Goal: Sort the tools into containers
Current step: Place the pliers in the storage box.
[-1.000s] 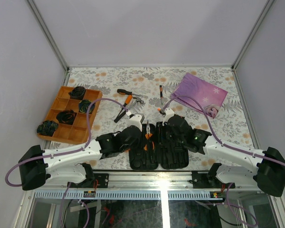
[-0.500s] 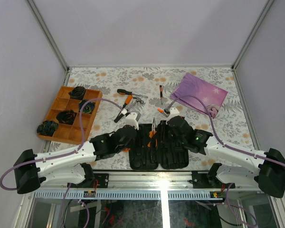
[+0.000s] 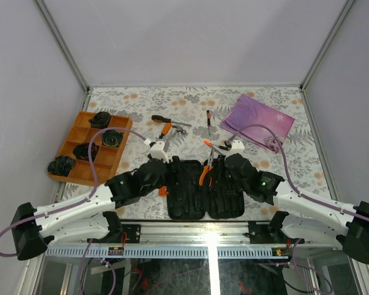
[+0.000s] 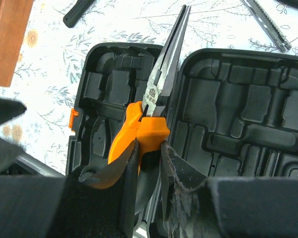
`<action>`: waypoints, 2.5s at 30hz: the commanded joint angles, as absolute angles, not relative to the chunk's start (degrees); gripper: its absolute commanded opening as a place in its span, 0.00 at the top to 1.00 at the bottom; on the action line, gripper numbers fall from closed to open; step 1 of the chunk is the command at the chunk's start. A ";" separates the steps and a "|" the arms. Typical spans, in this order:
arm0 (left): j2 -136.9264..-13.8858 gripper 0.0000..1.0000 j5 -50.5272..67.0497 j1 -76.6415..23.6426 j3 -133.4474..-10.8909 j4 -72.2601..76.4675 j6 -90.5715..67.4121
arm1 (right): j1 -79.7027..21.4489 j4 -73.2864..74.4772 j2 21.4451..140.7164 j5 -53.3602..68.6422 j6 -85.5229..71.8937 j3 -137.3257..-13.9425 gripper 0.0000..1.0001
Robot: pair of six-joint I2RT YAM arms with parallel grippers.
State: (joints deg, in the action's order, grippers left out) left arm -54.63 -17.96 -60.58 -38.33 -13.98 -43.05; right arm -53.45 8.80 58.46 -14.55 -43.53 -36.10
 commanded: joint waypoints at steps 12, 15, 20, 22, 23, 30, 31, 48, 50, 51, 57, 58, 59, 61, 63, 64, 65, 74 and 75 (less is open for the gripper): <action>-64.39 0.48 -13.39 -47.28 -35.86 -21.88 -44.84 | -53.22 4.27 52.12 -11.29 -39.26 -33.99 1.00; -67.06 0.51 -15.28 -47.14 -37.19 -23.84 -44.79 | -53.20 4.07 51.71 -11.10 -39.60 -33.46 1.00; -71.45 0.55 -15.38 -46.74 -38.36 -23.67 -44.07 | -53.18 3.60 51.90 -10.29 -40.13 -32.92 1.00; -72.54 0.56 -15.36 -46.54 -38.56 -23.20 -43.87 | -53.20 3.50 52.02 -10.10 -40.14 -32.94 1.00; -73.02 0.57 -15.51 -46.26 -38.65 -22.98 -43.82 | -53.20 3.46 52.11 -10.05 -40.16 -32.95 1.00; -73.83 0.59 -13.23 -43.01 -38.31 -18.91 -42.53 | -53.18 3.22 52.59 -9.39 -39.99 -32.94 1.00; -73.87 0.59 -12.76 -42.46 -38.24 -18.26 -42.24 | -53.23 3.04 52.75 -9.28 -40.03 -32.92 1.00; -78.44 0.84 -3.39 -37.74 -35.36 -11.17 -40.85 | -53.24 2.64 54.37 -8.86 -39.82 -33.32 1.00; -78.26 0.87 -3.18 -37.62 -35.29 -11.16 -41.03 | -53.22 2.61 54.81 -8.88 -39.67 -33.49 1.00; -78.18 0.89 -3.22 -37.62 -35.25 -11.23 -41.23 | -53.18 2.68 55.03 -8.80 -39.57 -33.57 1.00; -75.90 0.99 -3.84 -37.53 -34.05 -11.96 -44.69 | -53.22 2.96 56.18 -8.83 -38.94 -34.19 1.00; -74.97 1.00 -3.94 -37.53 -33.50 -12.03 -45.78 | -53.18 2.99 56.25 -8.79 -38.93 -34.19 1.00; -74.05 1.00 -4.12 -37.53 -32.96 -12.11 -47.25 | -53.20 3.05 56.33 -8.87 -38.90 -34.11 1.00; -72.01 1.00 -4.81 -37.53 -31.82 -12.48 -49.37 | -53.19 3.07 56.34 -8.78 -38.83 -33.95 1.00; -69.92 1.00 -5.47 -37.58 -30.72 -12.80 -51.38 | -53.20 2.99 56.36 -8.73 -38.76 -33.80 1.00; -68.92 1.00 -5.92 -37.58 -30.22 -13.01 -52.54 | -53.18 3.09 56.36 -8.64 -38.53 -33.76 1.00; -67.90 1.00 -6.31 -37.57 -29.67 -13.09 -53.42 | -53.21 3.10 56.34 -8.50 -38.17 -33.79 1.00; -66.06 1.00 -7.19 -38.05 -28.25 -12.44 -55.91 | -53.20 1.39 58.19 1.74 -31.04 -35.64 1.00; -66.09 1.00 -7.21 -38.12 -28.03 -12.23 -55.83 | -53.19 1.28 59.16 3.53 -30.43 -36.19 1.00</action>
State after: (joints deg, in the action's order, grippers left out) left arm -66.70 -5.65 -37.85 -28.67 -14.11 -53.52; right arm -53.45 6.57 57.36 -3.84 -34.81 -32.40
